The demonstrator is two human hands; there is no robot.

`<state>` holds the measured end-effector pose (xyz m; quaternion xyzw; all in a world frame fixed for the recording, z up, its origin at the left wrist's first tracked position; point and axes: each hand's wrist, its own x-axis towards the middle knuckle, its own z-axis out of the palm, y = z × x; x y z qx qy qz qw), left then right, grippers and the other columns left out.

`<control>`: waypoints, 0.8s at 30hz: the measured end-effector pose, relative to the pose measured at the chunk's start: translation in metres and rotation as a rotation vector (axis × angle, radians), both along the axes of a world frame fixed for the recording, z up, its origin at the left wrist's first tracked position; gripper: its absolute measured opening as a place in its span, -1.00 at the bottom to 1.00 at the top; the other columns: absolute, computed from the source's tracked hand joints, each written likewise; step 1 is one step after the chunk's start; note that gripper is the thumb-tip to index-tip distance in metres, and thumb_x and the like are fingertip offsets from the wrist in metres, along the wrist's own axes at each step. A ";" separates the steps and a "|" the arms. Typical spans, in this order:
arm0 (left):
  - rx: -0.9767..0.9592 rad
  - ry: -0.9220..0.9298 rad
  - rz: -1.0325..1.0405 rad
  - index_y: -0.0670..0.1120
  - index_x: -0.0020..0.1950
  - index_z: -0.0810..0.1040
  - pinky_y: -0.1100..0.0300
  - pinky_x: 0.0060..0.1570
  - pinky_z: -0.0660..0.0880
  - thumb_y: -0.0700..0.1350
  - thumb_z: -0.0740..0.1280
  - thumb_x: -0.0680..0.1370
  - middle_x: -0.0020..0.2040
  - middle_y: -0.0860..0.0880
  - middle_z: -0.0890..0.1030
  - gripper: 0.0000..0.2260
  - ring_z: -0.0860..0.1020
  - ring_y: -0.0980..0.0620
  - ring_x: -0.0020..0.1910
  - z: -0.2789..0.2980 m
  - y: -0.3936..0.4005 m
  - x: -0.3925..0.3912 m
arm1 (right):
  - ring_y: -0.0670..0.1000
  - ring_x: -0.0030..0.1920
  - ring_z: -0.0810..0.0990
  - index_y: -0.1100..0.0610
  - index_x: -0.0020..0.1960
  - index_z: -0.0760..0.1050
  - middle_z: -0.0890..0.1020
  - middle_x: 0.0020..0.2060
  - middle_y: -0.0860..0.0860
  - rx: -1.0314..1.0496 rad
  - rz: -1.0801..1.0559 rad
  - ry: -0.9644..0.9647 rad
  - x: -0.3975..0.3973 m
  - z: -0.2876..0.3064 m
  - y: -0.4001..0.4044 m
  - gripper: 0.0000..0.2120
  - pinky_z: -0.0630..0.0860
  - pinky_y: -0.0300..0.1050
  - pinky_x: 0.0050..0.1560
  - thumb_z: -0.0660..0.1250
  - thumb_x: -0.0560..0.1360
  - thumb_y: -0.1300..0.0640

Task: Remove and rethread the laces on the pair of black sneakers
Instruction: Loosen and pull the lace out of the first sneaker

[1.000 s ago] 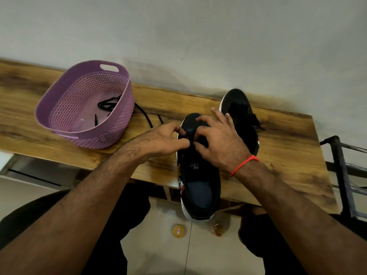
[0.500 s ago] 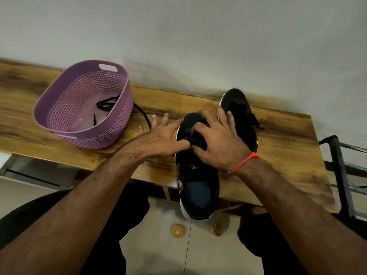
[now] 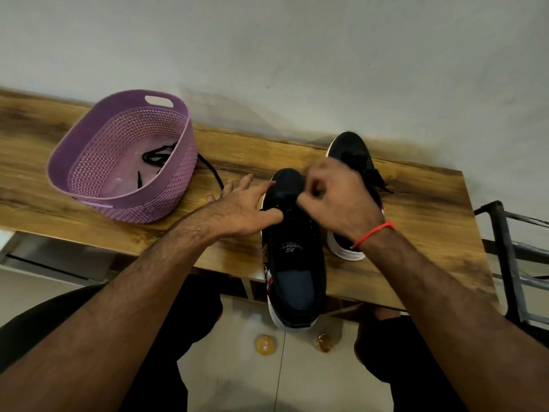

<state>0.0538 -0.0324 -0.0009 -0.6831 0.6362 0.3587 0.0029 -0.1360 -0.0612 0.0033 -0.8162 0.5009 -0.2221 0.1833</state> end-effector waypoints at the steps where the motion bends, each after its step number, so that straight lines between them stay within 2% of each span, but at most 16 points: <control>1: 0.004 -0.003 0.002 0.28 0.61 0.05 -0.36 0.52 -0.09 0.19 0.30 0.57 0.67 -0.02 -0.12 -0.33 -0.18 -0.19 0.62 0.000 0.000 0.000 | 0.12 0.08 0.56 0.18 -0.24 0.53 0.63 -0.03 0.12 -0.037 -0.123 -0.141 -0.004 0.006 -0.005 -0.91 0.38 -0.23 0.10 0.38 0.39 0.16; 2: 0.009 -0.002 0.003 0.28 0.61 0.05 -0.36 0.52 -0.08 0.19 0.30 0.57 0.67 -0.01 -0.12 -0.32 -0.18 -0.19 0.62 0.001 0.001 0.000 | 0.11 -0.02 0.56 0.22 -0.21 0.53 0.63 -0.09 0.13 -0.080 -0.234 -0.229 -0.009 0.010 -0.010 -0.90 0.35 -0.27 -0.03 0.36 0.39 0.18; 3: 0.012 0.001 0.006 0.28 0.61 0.05 -0.36 0.52 -0.07 0.19 0.30 0.57 0.67 -0.01 -0.12 -0.32 -0.18 -0.19 0.62 0.001 0.001 0.000 | 0.11 -0.01 0.55 0.23 -0.16 0.52 0.61 -0.08 0.14 -0.125 -0.317 -0.253 -0.014 0.013 -0.014 -0.89 0.32 -0.28 -0.06 0.33 0.41 0.17; 4: 0.012 0.003 0.009 0.28 0.61 0.05 -0.36 0.51 -0.06 0.18 0.30 0.57 0.67 -0.01 -0.12 -0.32 -0.18 -0.18 0.62 0.001 0.001 -0.001 | 0.12 0.06 0.52 0.23 -0.09 0.52 0.59 -0.02 0.14 -0.162 -0.350 -0.231 -0.018 0.014 -0.017 -0.85 0.31 -0.28 0.02 0.30 0.42 0.14; 5: 0.014 0.002 0.010 0.28 0.61 0.05 -0.37 0.51 -0.06 0.18 0.30 0.57 0.67 0.00 -0.12 -0.32 -0.18 -0.18 0.62 0.000 0.001 -0.001 | 0.13 0.19 0.48 0.21 0.00 0.52 0.56 0.09 0.15 -0.182 -0.328 -0.174 -0.020 0.014 -0.018 -0.77 0.31 -0.25 0.18 0.28 0.42 0.09; 7: 0.014 -0.007 0.004 0.28 0.61 0.04 -0.38 0.51 -0.05 0.19 0.30 0.57 0.67 -0.01 -0.12 -0.32 -0.18 -0.18 0.62 -0.001 0.000 -0.001 | 0.21 0.46 0.27 0.10 0.17 0.49 0.42 0.34 0.15 -0.153 -0.165 0.026 -0.018 0.010 -0.014 -0.62 0.18 0.06 0.49 0.27 0.40 -0.03; 9: 0.020 -0.007 -0.010 0.29 0.60 0.05 -0.37 0.51 -0.05 0.27 0.28 0.51 0.67 -0.02 -0.11 -0.28 -0.18 -0.18 0.63 -0.003 -0.002 0.000 | 0.21 0.57 -0.03 -0.04 0.21 0.46 0.23 0.50 0.09 -0.057 0.014 0.255 -0.010 0.005 -0.003 -0.61 -0.05 0.33 0.53 0.30 0.42 -0.12; 11: 0.018 -0.004 -0.026 0.31 0.59 0.06 -0.36 0.51 -0.05 0.42 0.20 0.28 0.67 -0.03 -0.08 -0.12 -0.17 -0.15 0.63 -0.004 -0.003 0.002 | 0.19 0.58 -0.22 -0.10 0.21 0.43 0.09 0.56 0.02 0.039 0.112 0.392 -0.002 -0.003 0.006 -0.63 -0.22 0.37 0.51 0.34 0.45 -0.18; 12: 0.014 -0.004 -0.027 0.32 0.58 0.06 -0.35 0.51 -0.05 0.44 0.15 0.19 0.67 -0.03 -0.07 -0.06 -0.16 -0.14 0.63 -0.005 -0.003 0.002 | 0.20 0.57 -0.25 -0.10 0.22 0.40 0.05 0.57 0.02 0.078 0.119 0.420 0.000 -0.005 0.009 -0.61 -0.25 0.37 0.51 0.34 0.45 -0.18; 14: 0.009 -0.003 -0.021 0.34 0.58 0.06 -0.35 0.51 -0.04 0.39 0.17 0.20 0.67 -0.03 -0.07 -0.08 -0.17 -0.13 0.63 -0.006 -0.003 0.003 | 0.21 0.57 -0.25 -0.10 0.26 0.35 0.05 0.56 0.04 0.124 0.086 0.424 -0.001 -0.007 0.009 -0.57 -0.24 0.37 0.50 0.35 0.44 -0.14; 18: 0.017 -0.016 -0.028 0.31 0.60 0.03 -0.41 0.49 -0.06 0.17 0.32 0.52 0.66 -0.01 -0.15 -0.28 -0.22 -0.19 0.62 -0.001 -0.001 0.004 | 0.20 0.57 -0.17 -0.10 0.19 0.38 0.19 0.48 0.04 0.125 -0.033 0.452 -0.014 0.003 0.000 -0.58 -0.21 0.37 0.51 0.36 0.39 -0.14; 21: -0.021 -0.048 -0.042 0.34 0.59 0.04 -0.46 0.45 -0.14 0.06 0.32 0.55 0.66 0.04 -0.18 -0.30 -0.25 -0.17 0.61 0.001 0.002 0.002 | 0.19 0.57 -0.16 -0.11 0.08 0.44 0.25 0.45 0.04 0.155 -0.035 0.512 -0.018 0.005 0.000 -0.70 -0.22 0.38 0.50 0.34 0.41 -0.18; 24: -0.142 -0.077 -0.069 0.39 0.53 0.14 -0.45 0.44 -0.19 0.02 0.32 0.53 0.66 0.08 -0.17 -0.35 -0.26 -0.11 0.61 0.000 0.006 -0.005 | 0.19 0.58 -0.23 -0.10 0.10 0.48 0.21 0.50 0.03 0.162 0.000 0.539 -0.018 0.003 0.000 -0.70 -0.29 0.40 0.48 0.31 0.43 -0.19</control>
